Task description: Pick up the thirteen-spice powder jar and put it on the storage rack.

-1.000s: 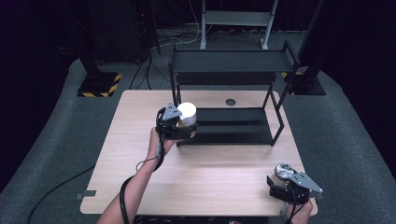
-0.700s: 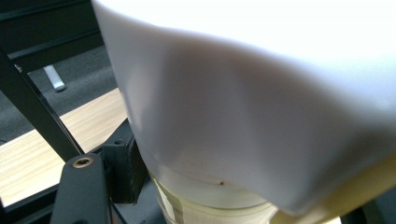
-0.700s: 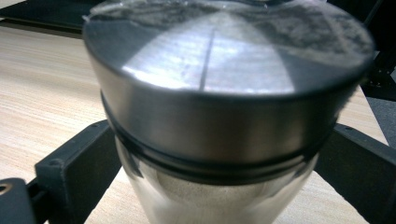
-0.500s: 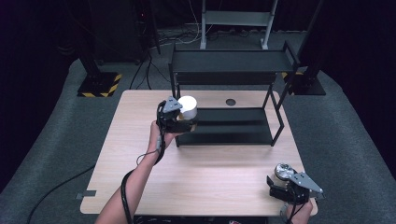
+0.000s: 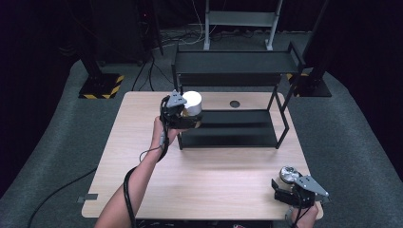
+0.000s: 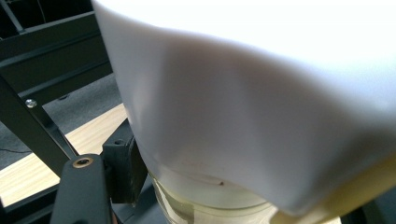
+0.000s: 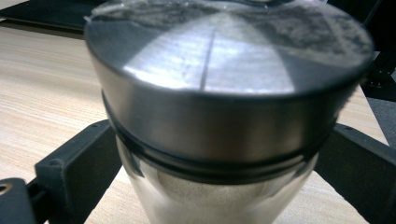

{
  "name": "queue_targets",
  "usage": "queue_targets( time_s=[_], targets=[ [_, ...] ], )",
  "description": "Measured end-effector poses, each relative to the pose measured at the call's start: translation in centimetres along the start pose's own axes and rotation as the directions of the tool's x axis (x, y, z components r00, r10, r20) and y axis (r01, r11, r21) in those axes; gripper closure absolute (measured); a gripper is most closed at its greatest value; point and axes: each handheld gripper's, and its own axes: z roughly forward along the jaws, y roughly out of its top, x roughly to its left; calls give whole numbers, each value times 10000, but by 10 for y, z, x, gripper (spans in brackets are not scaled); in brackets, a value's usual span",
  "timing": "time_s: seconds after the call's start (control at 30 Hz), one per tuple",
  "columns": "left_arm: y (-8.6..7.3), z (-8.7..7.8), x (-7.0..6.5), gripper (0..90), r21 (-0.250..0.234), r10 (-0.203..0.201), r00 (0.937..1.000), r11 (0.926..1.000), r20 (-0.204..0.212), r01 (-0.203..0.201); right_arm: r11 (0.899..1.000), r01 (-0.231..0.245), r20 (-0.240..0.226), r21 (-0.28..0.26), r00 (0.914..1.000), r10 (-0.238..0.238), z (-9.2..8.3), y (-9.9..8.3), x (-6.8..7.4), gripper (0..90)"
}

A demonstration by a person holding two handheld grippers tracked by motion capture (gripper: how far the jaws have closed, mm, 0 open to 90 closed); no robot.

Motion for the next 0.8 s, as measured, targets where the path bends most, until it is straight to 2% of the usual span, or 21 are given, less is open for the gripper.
queue_targets(
  time_s=[0.8],
  targets=[
    [24,-7,9,302,-218,54,10000,9997,-30,-55,10000,8,4,-33,10000,-8,0,-1,0,12]
  ],
)
